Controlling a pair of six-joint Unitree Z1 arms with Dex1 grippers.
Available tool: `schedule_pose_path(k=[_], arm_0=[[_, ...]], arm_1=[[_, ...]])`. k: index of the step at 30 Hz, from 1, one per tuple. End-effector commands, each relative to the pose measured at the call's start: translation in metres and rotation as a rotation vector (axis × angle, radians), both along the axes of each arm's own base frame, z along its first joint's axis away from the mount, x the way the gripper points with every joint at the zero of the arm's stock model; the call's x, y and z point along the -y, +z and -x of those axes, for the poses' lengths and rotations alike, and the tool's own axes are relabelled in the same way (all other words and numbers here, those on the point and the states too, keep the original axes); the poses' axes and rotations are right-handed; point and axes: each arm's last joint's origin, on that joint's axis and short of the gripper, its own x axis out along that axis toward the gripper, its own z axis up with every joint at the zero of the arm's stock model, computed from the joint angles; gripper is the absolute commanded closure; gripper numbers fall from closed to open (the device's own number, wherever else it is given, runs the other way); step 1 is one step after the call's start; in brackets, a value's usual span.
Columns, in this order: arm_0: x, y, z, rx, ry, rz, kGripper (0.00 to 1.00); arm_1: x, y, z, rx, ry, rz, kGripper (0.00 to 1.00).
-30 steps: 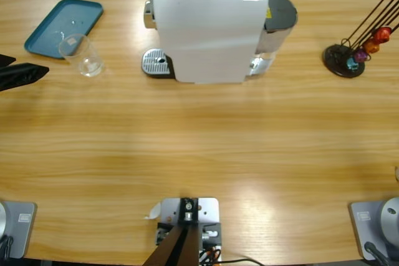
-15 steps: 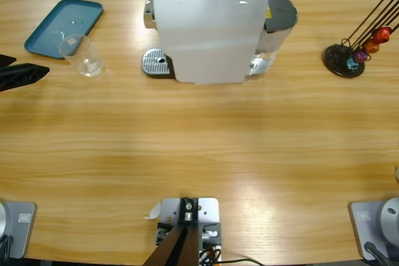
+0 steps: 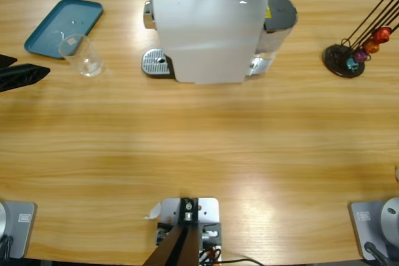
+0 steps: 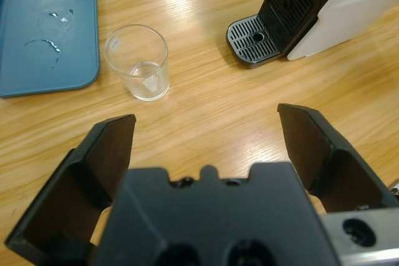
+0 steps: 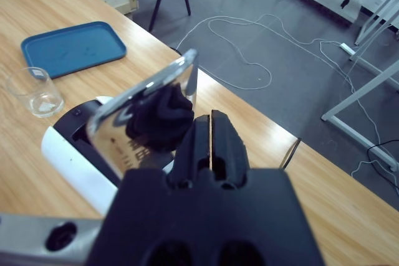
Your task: Pour coffee
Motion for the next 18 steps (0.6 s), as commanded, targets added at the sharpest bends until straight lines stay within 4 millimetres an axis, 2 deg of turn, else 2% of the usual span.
schedule_pose_path(k=[1,5,8,18], arm_0=[[0.003,-0.011,-0.002,-0.039,-0.024,-0.031,0.009],[0.003,-0.012,-0.002,-0.04,-0.024,-0.032,0.009],[0.003,-0.012,-0.002,-0.04,-0.024,-0.032,0.009],[0.005,-0.013,-0.004,-0.05,-0.024,-0.039,0.008]], arm_1=[[-0.05,-0.022,-0.003,-0.039,0.079,0.072,1.0],[-0.076,-0.026,0.003,-0.048,0.12,0.096,1.0],[-0.091,-0.038,0.003,-0.069,0.143,0.119,1.0],[-0.111,-0.079,-0.009,-0.156,0.161,0.14,1.0]])
